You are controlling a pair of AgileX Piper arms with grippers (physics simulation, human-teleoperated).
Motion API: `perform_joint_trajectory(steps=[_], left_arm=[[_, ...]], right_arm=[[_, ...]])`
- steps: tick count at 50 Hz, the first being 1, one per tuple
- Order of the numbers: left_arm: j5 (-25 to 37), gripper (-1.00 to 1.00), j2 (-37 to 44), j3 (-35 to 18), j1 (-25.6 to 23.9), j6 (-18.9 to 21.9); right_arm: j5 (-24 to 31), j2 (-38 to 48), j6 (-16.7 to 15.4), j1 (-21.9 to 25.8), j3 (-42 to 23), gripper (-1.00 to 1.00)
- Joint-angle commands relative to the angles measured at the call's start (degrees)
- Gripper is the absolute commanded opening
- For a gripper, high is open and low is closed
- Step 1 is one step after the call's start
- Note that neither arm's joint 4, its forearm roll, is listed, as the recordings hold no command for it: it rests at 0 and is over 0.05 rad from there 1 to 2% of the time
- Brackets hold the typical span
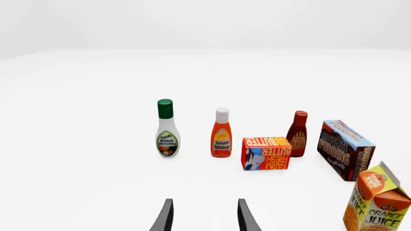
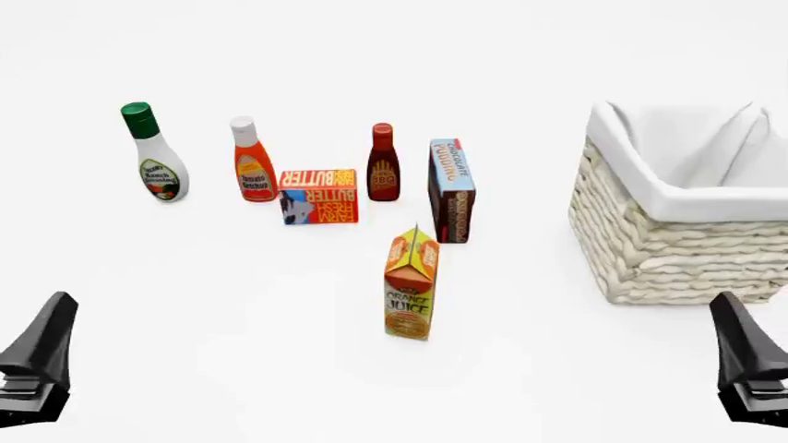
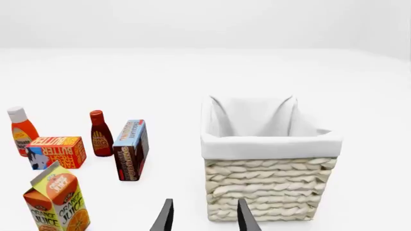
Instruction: Pick the orange juice and place it in the basket.
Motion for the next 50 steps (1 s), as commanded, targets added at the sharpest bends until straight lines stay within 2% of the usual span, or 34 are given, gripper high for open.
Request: perform_joint_trajectory(steps=[1,35,42,45,50], left_arm=[[-0.12,1.0,0.33,-0.17,0.01,0.01],[-0.12,1.0,0.54,-0.36,0.03,0.02],[-0.12,1.0,0.68,-0.49,0.02,0.03],[-0.1,1.0,0.74,-0.58,0.02,0.03],[-0.17,1.0,0.92,-0.68,0.02,0.03]], right_arm=[[-0.17,0.6,-0.1,-0.2,-0.17,1.0],[0.9,-0.15,1.11,-1.06,-1.1,1.0],[0.38,1.95,2.68,-0.88,-2.35,1.0],[1.8,2.41,4.96,-0.48,-5.1,1.0],[0.87,5.33,5.51,1.01,-6.95,1.0]])
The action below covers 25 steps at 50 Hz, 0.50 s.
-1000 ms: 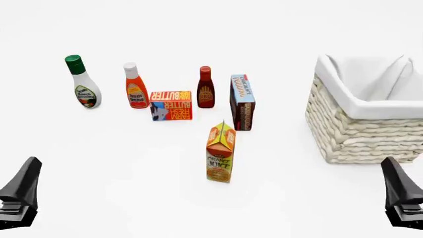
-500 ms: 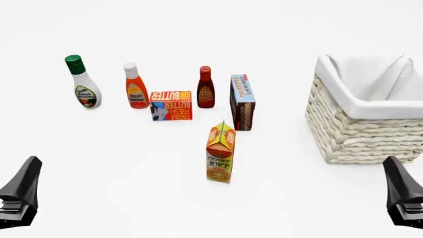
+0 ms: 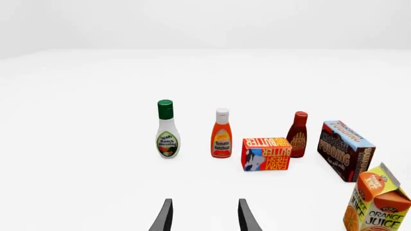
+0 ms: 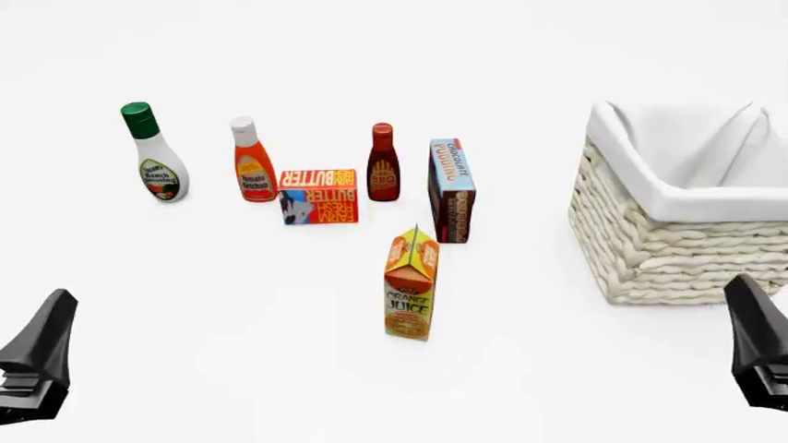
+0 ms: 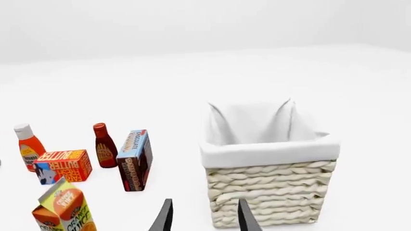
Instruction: Pick the orange juice and place it in the basket.
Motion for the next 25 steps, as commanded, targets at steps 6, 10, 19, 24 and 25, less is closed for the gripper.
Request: perform_joint_trajectory(steps=[6,10,19,24,25], left_arm=[[-0.36,1.0,0.65,-0.29,-0.02,0.01],[-0.53,1.0,0.85,-0.33,-0.03,0.01],[-0.53,1.0,0.93,-0.42,-0.03,0.01],[-0.59,1.0,1.03,-0.46,-0.01,0.01],[-0.59,1.0,1.04,-0.47,-0.02,0.02]], right_arm=[[-0.64,6.93,3.5,2.7,-6.11,1.0],[-1.07,10.92,4.96,3.63,-8.37,1.0],[-2.34,16.39,9.61,3.91,-10.22,1.0],[-4.45,19.69,12.61,5.33,-10.82,1.0],[-5.45,22.75,12.65,5.85,-11.48,1.0]])
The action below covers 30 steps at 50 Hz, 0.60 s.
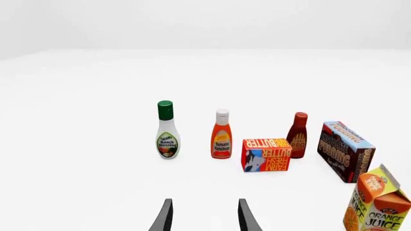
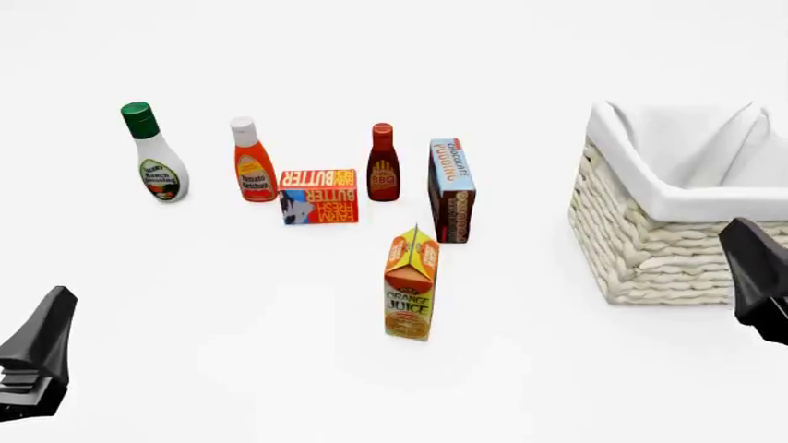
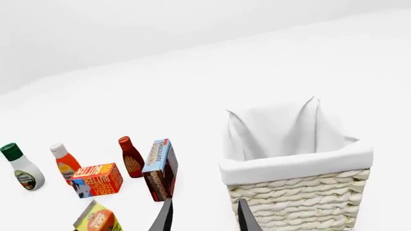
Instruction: Pick the orange juice and place it in the basket.
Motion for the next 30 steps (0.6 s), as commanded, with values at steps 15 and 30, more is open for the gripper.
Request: perform_joint_trajectory(steps=[15,30], left_arm=[[-0.07,1.0,0.1,-0.05,-0.02,-0.01],[-0.09,1.0,0.12,-0.05,-0.02,0.01]], right_arm=[[0.82,16.5,10.02,4.9,-8.47,1.0],[2.59,25.18,17.45,8.9,-14.09,1.0]])
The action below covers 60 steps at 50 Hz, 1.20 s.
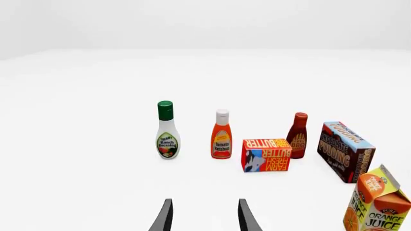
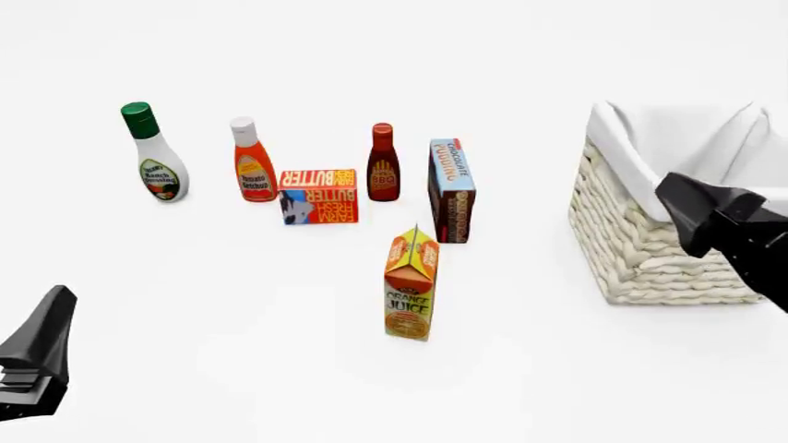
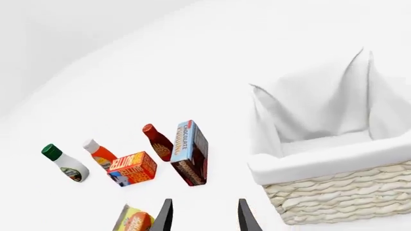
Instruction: Pick the orange juice and place it in the basket.
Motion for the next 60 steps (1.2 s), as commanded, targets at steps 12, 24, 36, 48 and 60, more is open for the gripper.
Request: perform_joint_trajectory(steps=[12,24,36,48,60], left_arm=[[0.03,1.0,-0.1,0.05,-0.02,-0.01],[0.04,1.0,-0.11,0.05,-0.01,0.0],[0.03,1.0,-0.1,0.05,0.0,0.01],[0.03,1.0,-0.09,0.05,-0.01,0.01],[0.04,1.0,-0.11,0.05,-0.02,0.01]], right_arm=[[7.49,8.6,13.19,5.45,-9.54,1.0],[13.22,12.99,17.91,7.41,-15.13,1.0],[17.96,17.1,20.58,8.64,-21.23,1.0],[22.7,21.23,22.79,12.8,-27.57,1.0],[30.38,26.81,22.79,16.46,-36.42,1.0]])
